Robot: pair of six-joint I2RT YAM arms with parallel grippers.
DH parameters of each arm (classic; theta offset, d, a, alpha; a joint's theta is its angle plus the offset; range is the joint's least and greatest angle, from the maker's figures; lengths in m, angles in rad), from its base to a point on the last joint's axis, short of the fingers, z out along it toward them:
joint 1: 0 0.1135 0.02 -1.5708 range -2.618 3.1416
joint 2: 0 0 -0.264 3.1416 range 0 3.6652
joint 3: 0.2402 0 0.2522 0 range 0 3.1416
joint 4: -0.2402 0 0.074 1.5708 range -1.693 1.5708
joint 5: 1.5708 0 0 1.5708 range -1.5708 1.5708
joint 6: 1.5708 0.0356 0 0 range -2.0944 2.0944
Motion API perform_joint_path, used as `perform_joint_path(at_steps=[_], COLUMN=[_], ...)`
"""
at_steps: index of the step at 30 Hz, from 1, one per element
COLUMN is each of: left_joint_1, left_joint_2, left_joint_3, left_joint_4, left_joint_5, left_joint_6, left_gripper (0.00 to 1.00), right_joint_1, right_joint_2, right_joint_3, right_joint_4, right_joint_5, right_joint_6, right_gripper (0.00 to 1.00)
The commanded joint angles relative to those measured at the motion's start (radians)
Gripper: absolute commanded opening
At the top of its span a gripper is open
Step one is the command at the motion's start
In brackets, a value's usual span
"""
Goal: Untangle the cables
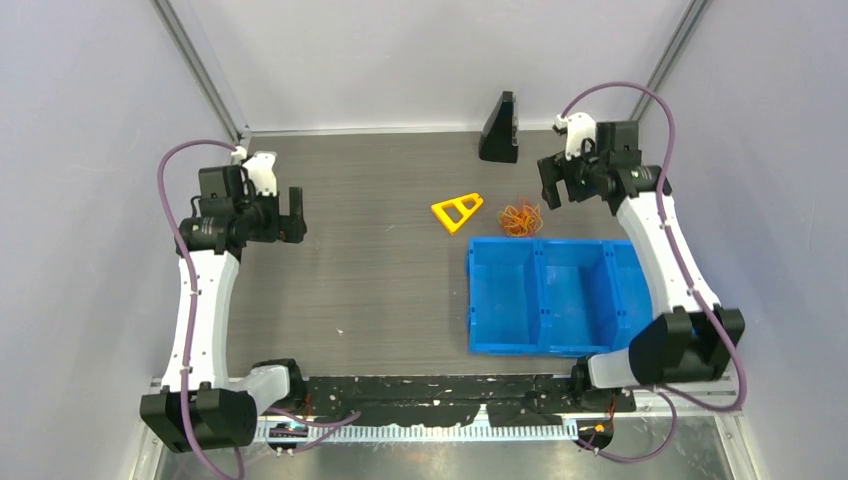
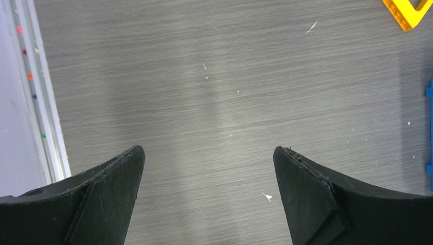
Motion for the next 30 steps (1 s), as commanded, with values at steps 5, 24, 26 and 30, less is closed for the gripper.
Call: perform_joint_path(at_steps=[5, 24, 26, 30], left_joint_1=[-0.004, -0.005, -0.005, -0.005], left_joint_2=[-0.048, -0.067, -0.094, -0.156], left_joint_3=[0.024, -0.049, -0.069, -0.126], left_joint_4=[0.066, 0.080, 0.127, 0.210], left_joint_5=[-0.001, 0.016, -0.001, 0.005], left_joint_6=[0.005, -0.014, -0.049, -0.002], left_gripper=[0.99, 0.99, 0.99, 0.99], right_joint_1=[0.006, 0.108, 0.108, 0.109], right_joint_2=[0.282, 0.715, 0.723, 0.770], right_joint_3=[0.284, 0.370, 0.340, 0.479], right_joint_4=[-0.162, -0.245, -0.232, -0.295], right_joint_5=[-0.057, -0.018, -0.014, -0.025], right_joint_6=[-0.074, -0.139, -0.150, -0.164], right_gripper=[0.95, 0.95, 0.99, 0.75])
